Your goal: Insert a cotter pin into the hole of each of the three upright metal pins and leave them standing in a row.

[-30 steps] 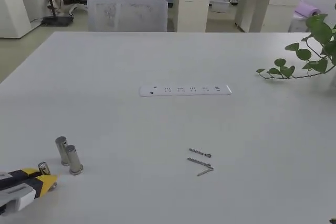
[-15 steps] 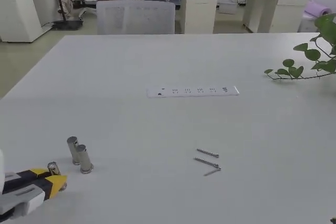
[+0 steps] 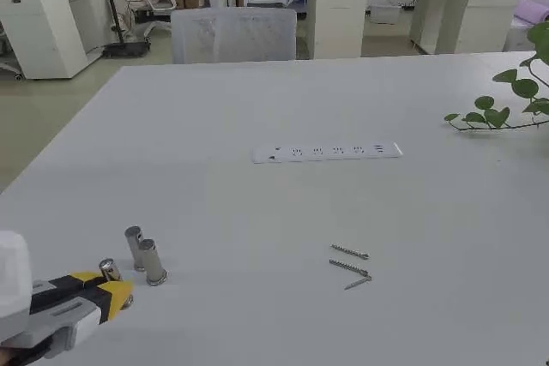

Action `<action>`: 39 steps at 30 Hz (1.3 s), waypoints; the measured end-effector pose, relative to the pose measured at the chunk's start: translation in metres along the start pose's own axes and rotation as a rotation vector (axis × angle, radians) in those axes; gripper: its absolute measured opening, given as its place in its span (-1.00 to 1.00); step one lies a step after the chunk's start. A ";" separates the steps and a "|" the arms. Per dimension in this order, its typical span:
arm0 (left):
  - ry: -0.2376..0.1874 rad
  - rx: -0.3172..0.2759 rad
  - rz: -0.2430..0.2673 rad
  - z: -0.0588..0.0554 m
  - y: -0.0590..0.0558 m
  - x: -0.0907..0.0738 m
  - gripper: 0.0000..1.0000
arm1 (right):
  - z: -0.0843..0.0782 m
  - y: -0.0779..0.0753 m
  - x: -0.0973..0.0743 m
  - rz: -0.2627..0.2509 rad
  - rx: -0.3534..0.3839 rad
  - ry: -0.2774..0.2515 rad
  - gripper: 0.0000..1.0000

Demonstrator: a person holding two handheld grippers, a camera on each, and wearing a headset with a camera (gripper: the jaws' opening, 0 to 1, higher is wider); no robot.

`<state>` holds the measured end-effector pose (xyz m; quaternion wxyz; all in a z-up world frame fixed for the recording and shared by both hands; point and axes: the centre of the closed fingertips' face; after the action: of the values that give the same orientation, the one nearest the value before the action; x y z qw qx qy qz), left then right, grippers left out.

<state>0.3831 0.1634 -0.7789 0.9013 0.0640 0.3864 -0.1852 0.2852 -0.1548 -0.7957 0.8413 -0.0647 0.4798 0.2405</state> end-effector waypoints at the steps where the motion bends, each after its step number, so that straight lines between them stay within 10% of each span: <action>1: 0.001 -0.001 0.006 -0.001 -0.002 -0.001 -0.86 | 0.000 0.000 0.000 0.003 -0.002 0.000 0.93; 12: 0.066 -0.103 0.020 -0.022 -0.022 0.001 -0.86 | 0.000 0.003 0.002 0.026 -0.018 -0.001 0.90; 39: 0.148 -0.116 0.002 -0.052 -0.072 0.036 -0.86 | -0.005 0.004 0.003 0.041 -0.044 0.016 0.91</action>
<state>0.3429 0.1004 -0.8388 0.8727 0.0256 0.4618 -0.1566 0.2812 -0.1520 -0.8006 0.8307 -0.0755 0.4823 0.2677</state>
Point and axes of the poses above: the centre of the closed fingertips' face, and the gripper's own axes: x roughly forward along the fingers, y roughly to its left, z roughly out of its top, and after that the axes turned 14 degrees about y, right-handed
